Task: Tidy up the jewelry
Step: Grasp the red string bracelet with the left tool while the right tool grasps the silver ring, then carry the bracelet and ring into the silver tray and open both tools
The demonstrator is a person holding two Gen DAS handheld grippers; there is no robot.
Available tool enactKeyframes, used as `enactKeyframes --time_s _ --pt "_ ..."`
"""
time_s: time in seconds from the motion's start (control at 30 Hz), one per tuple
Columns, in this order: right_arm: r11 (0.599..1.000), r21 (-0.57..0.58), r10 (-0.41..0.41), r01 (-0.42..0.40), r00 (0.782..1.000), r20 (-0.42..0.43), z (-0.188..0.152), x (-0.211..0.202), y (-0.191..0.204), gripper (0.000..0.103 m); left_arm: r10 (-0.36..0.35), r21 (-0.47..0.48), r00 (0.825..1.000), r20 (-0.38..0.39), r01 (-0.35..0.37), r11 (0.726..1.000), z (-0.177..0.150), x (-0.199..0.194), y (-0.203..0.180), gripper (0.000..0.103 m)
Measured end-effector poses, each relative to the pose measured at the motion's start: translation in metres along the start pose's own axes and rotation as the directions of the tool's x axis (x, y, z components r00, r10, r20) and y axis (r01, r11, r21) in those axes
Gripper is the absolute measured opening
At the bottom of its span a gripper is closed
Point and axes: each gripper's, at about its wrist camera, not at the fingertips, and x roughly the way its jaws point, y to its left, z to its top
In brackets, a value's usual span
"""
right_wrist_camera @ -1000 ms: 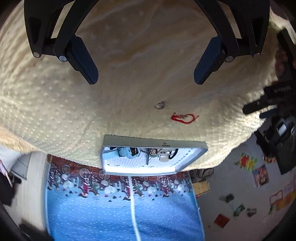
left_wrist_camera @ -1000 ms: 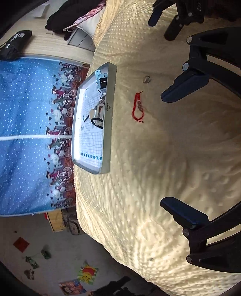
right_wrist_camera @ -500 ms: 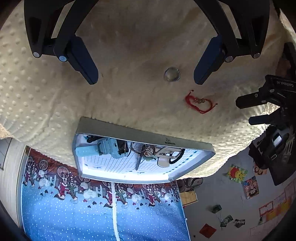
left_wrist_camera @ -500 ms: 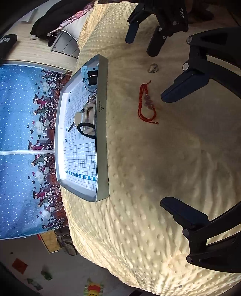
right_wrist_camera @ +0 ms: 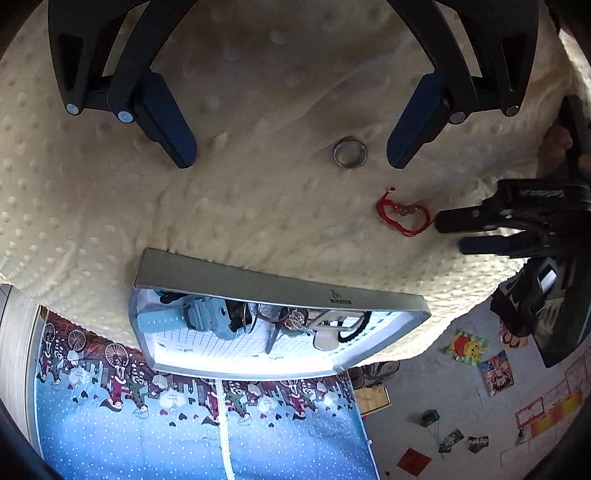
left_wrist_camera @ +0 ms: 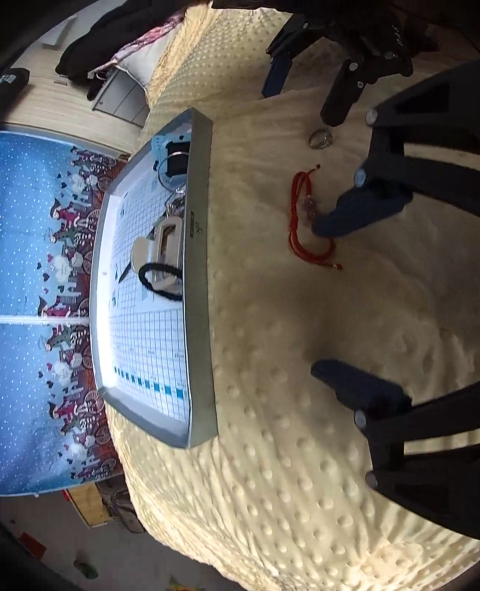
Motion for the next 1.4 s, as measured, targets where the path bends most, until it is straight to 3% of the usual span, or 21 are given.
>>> enactKeyframes --time_s 0.1,0.17,0.2,0.23,0.33,0.43,0.57,0.8,1.07,1.4 --pt "0.999 -0.027 0.028 -0.026 0.999 0.04 0.0 -0.009 0.003 0.101 -0.04 0.012 0.999 -0.004 0.04 0.999 0.002 0.005 -0.002 0.044" --pt "0.997 -0.058 0.054 -0.052 0.998 0.037 0.0 -0.008 0.008 0.095 -0.062 0.027 0.998 -0.007 0.062 0.998 0.004 0.009 -0.005 0.037" --pt "0.996 -0.07 0.063 -0.061 0.998 0.028 0.0 -0.006 0.009 0.084 -0.065 0.033 0.998 -0.012 0.065 0.997 0.004 0.011 -0.006 0.033" --pt "0.995 -0.08 0.068 -0.067 0.998 0.017 0.0 -0.004 0.011 0.073 -0.066 0.037 0.998 -0.018 0.066 0.997 0.005 0.014 -0.007 0.031" --pt "0.99 -0.103 0.092 -0.094 0.996 -0.018 0.001 0.003 0.015 0.06 -0.062 0.041 0.997 -0.041 0.064 0.997 0.005 0.02 -0.008 0.026" --pt "0.988 -0.113 0.1 -0.105 0.994 -0.048 0.003 0.009 0.018 0.052 -0.08 0.037 0.995 -0.056 0.082 0.996 0.004 0.023 -0.007 0.024" --pt "0.991 -0.096 0.086 -0.094 0.993 -0.084 0.002 0.016 0.015 0.044 -0.178 -0.01 0.979 -0.096 0.178 0.984 0.005 0.03 0.0 0.024" --pt "0.99 -0.093 0.101 -0.109 0.991 -0.086 -0.003 0.014 0.014 0.018 -0.238 -0.045 0.962 -0.131 0.234 0.971 0.001 0.038 0.0 0.006" --pt "0.984 -0.129 0.115 -0.124 0.991 -0.075 -0.003 0.009 0.02 0.018 -0.231 -0.049 0.962 -0.143 0.227 0.973 0.002 0.029 -0.005 0.005" --pt "0.984 -0.173 0.063 -0.051 0.996 0.062 0.012 -0.017 0.017 0.018 -0.186 -0.008 0.975 -0.126 0.186 0.982 0.017 -0.002 -0.018 0.005"
